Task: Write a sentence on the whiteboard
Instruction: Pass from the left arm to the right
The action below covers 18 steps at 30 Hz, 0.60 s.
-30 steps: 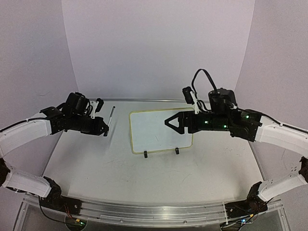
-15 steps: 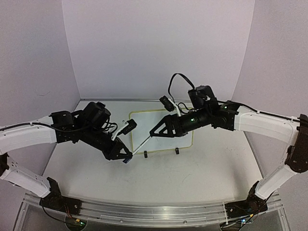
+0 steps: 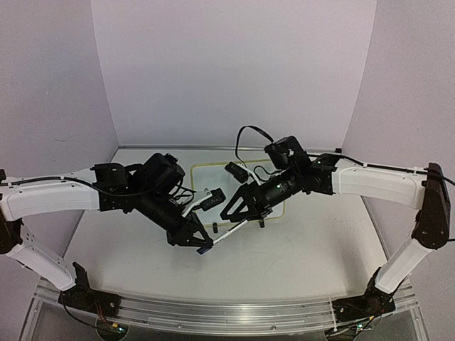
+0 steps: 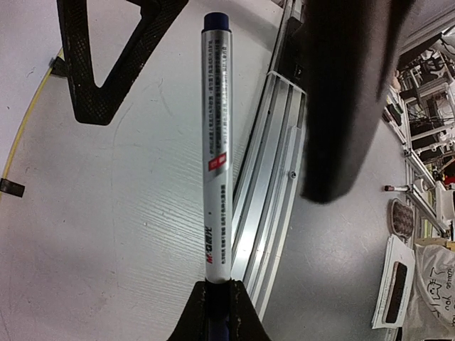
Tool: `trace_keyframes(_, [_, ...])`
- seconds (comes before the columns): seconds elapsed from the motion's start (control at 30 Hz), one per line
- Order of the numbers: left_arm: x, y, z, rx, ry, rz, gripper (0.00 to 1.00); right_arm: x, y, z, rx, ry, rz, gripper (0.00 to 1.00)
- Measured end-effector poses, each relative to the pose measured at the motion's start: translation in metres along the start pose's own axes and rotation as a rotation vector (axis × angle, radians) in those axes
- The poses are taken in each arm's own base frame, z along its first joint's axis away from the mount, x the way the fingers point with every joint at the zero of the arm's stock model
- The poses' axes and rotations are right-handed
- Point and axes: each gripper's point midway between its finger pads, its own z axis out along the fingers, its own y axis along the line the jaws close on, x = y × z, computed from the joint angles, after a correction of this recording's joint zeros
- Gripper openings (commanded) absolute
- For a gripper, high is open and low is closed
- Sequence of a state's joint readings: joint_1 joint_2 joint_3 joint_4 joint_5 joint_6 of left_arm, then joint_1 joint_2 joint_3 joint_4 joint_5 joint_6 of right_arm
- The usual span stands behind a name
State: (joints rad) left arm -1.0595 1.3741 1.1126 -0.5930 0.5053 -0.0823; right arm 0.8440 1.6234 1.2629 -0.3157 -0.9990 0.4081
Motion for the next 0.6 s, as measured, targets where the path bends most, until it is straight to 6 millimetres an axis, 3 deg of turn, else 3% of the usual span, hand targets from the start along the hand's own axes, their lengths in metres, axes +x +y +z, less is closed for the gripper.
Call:
trace_keyframes(0.3, [-0.003, 0.002, 0.002, -0.005, -0.011, 0.014, 0.0, 0.025, 0.015, 0.024, -0.08, 0.106, -0.025, 0.81])
trace_keyframes(0.5, [-0.003, 0.002, 0.002, -0.006, -0.009, 0.013, 0.0, 0.032, 0.02, 0.028, -0.098, 0.131, -0.037, 0.77])
trace_keyframes(0.6, [-0.002, 0.002, 0.002, -0.007, -0.004, 0.011, 0.0, 0.033, 0.02, 0.03, -0.101, 0.137, -0.039, 0.7])
